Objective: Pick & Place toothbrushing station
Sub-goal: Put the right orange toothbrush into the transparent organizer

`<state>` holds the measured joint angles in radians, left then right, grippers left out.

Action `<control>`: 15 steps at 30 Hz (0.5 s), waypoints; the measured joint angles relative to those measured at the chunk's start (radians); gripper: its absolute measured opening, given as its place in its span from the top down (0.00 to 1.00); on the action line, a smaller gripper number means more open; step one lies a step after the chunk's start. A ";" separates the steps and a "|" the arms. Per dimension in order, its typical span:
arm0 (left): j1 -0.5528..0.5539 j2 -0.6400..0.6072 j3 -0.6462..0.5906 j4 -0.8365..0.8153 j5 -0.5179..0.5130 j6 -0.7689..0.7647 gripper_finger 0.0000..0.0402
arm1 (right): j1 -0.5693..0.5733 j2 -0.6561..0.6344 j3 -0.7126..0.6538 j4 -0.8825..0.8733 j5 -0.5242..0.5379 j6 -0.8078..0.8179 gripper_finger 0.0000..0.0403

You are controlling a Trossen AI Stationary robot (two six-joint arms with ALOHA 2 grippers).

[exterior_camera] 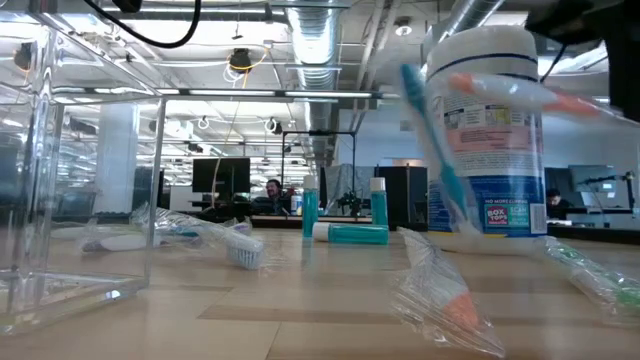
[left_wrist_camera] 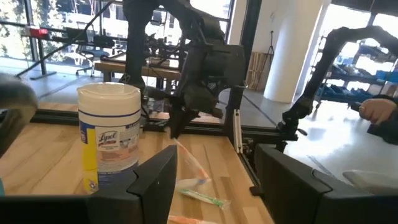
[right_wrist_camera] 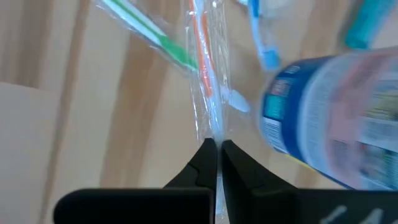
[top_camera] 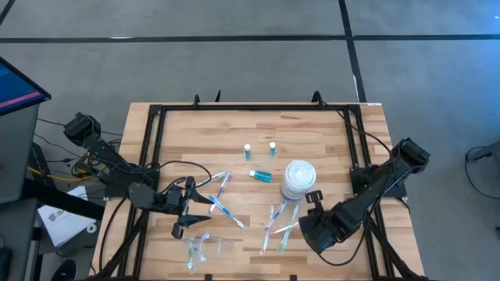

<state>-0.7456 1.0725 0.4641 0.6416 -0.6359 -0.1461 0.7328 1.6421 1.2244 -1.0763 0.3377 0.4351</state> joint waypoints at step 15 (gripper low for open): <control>0.091 0.066 0.001 0.163 0.112 -0.195 0.47 | 0.001 0.008 0.178 -0.151 0.154 -0.099 1.00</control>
<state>-0.6551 1.1387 0.4648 0.8044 -0.5244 -0.3411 0.7334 1.6502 1.4024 -1.2272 0.4919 0.3359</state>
